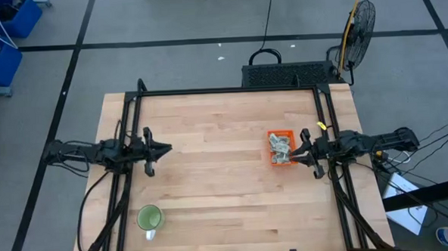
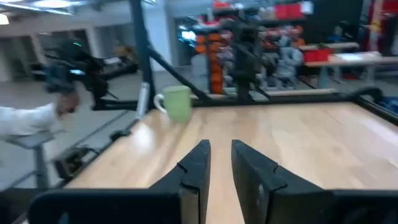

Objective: Pick and place Stevia / Truvia into bins
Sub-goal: Return to Home Position

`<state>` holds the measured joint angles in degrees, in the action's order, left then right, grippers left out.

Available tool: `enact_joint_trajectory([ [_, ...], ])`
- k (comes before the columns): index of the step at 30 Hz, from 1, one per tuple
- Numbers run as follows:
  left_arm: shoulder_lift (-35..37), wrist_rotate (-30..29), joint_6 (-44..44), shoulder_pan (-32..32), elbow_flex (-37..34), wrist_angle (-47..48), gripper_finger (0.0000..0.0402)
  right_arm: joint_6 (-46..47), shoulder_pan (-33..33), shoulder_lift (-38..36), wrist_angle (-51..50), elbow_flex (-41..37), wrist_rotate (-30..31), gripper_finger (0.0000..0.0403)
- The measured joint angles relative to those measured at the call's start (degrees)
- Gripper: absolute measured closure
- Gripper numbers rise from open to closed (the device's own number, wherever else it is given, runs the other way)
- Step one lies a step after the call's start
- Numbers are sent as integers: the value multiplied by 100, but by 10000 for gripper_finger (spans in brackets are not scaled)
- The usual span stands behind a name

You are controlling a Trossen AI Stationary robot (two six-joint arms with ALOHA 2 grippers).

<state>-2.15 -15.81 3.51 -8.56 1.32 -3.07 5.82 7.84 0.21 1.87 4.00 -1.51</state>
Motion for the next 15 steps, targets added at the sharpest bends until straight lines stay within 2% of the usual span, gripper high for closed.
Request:
enact_joint_trajectory([
  [3, -9, 51, 20, 123, 4, 194, 353, -113, 0, -9, 320, -210, -287, 346],
  [8, -114, 76, -26, 238, 7, 207, 353, -98, 0, -6, 212, -290, -464, 346],
  [15, -328, 66, -26, 254, 8, 224, 353, -195, 0, -2, 70, -301, -456, 346],
])
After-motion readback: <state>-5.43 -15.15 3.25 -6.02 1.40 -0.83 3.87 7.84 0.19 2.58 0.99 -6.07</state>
